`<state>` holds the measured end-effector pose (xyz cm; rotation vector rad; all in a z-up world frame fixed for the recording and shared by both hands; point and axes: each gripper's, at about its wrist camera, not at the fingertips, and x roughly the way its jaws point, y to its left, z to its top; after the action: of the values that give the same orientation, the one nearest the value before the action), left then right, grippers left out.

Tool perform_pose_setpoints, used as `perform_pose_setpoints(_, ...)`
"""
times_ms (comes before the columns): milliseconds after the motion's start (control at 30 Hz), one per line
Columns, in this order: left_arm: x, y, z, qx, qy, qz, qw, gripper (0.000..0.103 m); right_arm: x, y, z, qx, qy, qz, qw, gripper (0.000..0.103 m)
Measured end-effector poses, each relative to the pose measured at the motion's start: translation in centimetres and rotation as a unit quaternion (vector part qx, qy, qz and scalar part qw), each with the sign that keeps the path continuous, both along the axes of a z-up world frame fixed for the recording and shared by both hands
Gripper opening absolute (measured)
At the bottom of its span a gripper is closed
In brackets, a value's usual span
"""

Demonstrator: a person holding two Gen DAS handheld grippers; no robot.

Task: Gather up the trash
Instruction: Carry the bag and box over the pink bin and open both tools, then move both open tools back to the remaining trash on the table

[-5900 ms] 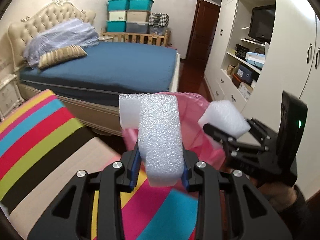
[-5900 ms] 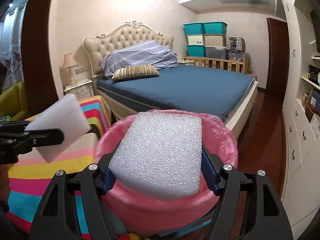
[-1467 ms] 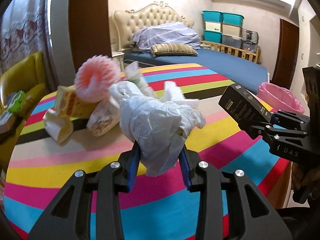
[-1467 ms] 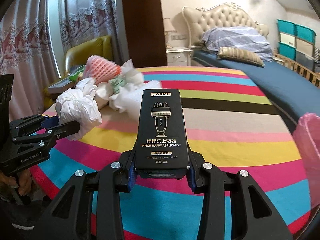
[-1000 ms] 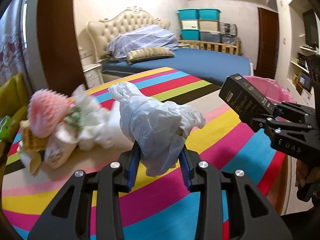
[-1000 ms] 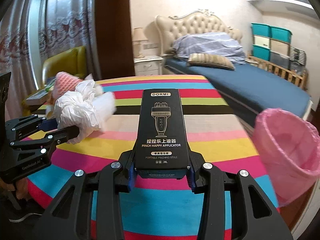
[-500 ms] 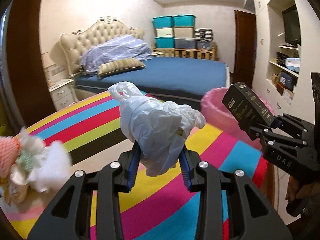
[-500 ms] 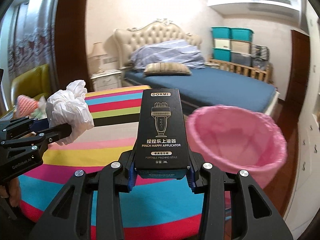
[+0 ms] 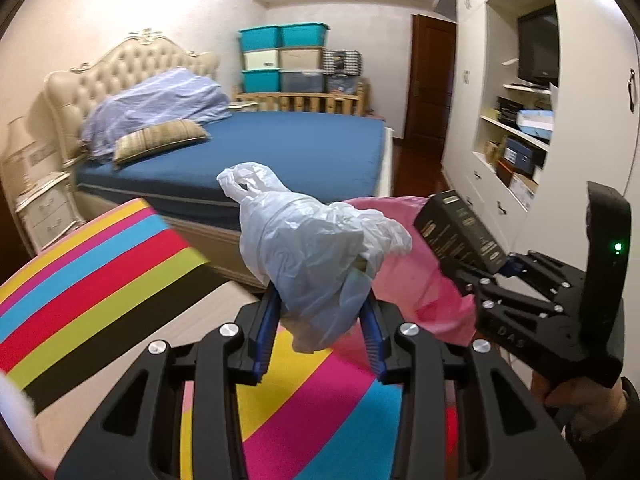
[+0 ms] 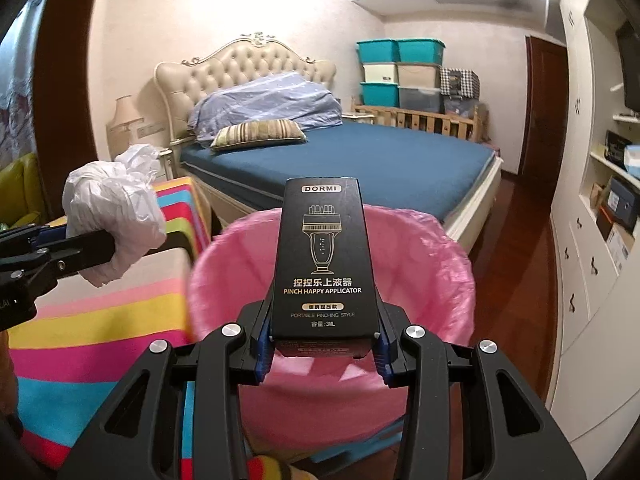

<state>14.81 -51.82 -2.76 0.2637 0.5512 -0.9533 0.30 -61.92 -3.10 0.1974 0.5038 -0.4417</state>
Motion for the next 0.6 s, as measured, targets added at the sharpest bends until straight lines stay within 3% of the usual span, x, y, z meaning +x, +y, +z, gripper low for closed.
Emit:
perform_pose_setpoints(200,1.2,-6.3,-0.4,-0.002,0.029,-0.042,0.9987,0.04,0.4,-2.0,-1.0,0.002,0.003,0.009,1.0,0.041)
perform_pose_setpoints(267,1.6,-7.4,-0.3,-0.002,0.028,-0.046,0.9985,0.052,0.2,-1.7,-1.2,0.0,0.005,0.009,1.0,0.064)
perform_pose_setpoints(300,1.6,-7.5,-0.2,-0.001,0.022,-0.042,0.9989,0.064,0.0,-1.6,-1.3,-0.002,0.002,0.007,1.0,0.069)
perform_pose_setpoints(333,1.7,-7.3,-0.1,-0.005,0.016,-0.035,0.9992,0.072,-0.2,-1.4,-1.3,-0.005,0.0,0.005,1.0,0.073)
perform_pose_setpoints(467,1.6,-4.9,0.5,-0.013,-0.007,-0.006,0.9999,0.08,-1.0,-0.8,-1.3,-0.005,-0.004,-0.001,1.0,0.073)
perform_pose_setpoints(600,1.4,0.2,0.4,0.001,-0.031,0.042,0.9986,0.097,-1.2,0.1,-0.9,-0.004,-0.002,-0.002,1.0,0.074)
